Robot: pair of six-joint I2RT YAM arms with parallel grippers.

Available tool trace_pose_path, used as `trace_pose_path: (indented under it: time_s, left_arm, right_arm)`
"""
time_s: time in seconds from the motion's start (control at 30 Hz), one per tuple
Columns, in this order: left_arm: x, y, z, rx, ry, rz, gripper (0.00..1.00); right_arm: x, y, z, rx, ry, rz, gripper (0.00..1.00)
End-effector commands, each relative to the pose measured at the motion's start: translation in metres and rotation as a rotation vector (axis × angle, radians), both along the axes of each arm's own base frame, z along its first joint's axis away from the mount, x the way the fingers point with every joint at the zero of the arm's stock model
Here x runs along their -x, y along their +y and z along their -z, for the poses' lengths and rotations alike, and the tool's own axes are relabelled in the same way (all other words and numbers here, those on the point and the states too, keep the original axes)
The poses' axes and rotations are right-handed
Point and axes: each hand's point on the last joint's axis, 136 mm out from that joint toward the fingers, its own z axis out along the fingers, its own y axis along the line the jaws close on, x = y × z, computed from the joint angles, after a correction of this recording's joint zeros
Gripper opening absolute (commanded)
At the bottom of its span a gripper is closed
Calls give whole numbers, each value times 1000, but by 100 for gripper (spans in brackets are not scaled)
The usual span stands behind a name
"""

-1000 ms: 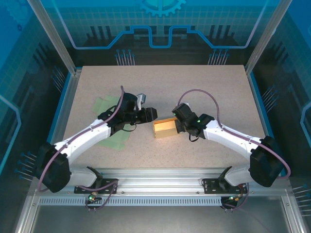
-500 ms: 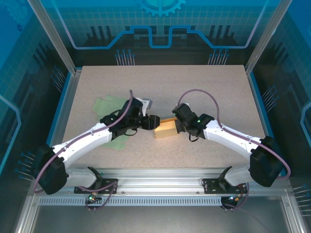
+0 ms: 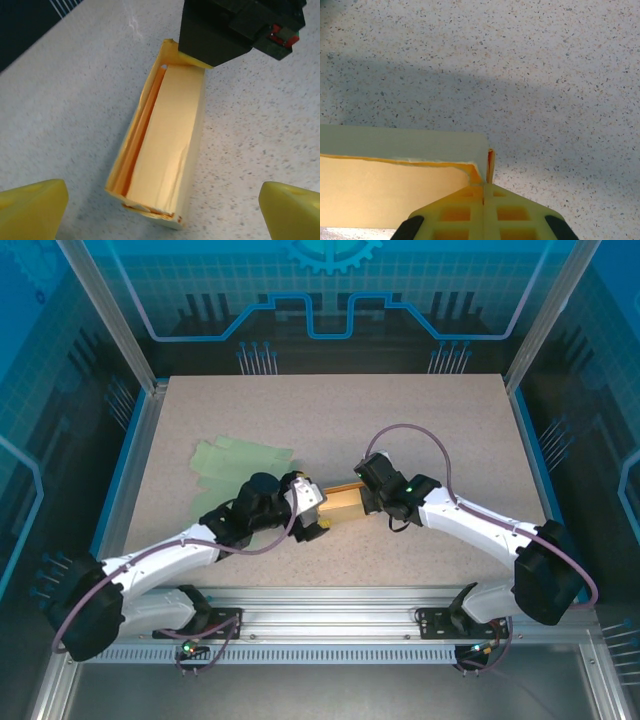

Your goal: Fold the paper box

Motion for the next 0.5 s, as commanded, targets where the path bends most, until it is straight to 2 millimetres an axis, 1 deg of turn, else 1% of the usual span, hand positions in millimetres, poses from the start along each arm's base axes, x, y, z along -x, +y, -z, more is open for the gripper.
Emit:
trace_pose_path:
  time_s: [0.0,0.07,0.2,0.33,0.47]
  left_arm:
    - [-12,-10,-9,-49,-168,85,99]
    - [-18,-11,-5,-72,-181,87,99]
    - [-21,-17,6,-108,-149,117,99]
    - [-28,-19,10,-120,-168,102,98]
    - [-39,-24,14,-126,-171,83,90]
  right_arm:
    - [1,-2,-1,-12,10,3,0]
    - [1,-2,-2,-16,9,3,0]
    - [2,-2,-2,-21,10,7,0]
    - [3,-2,-1,-26,14,8,0]
    - [2,-1,0,-23,16,6,0]
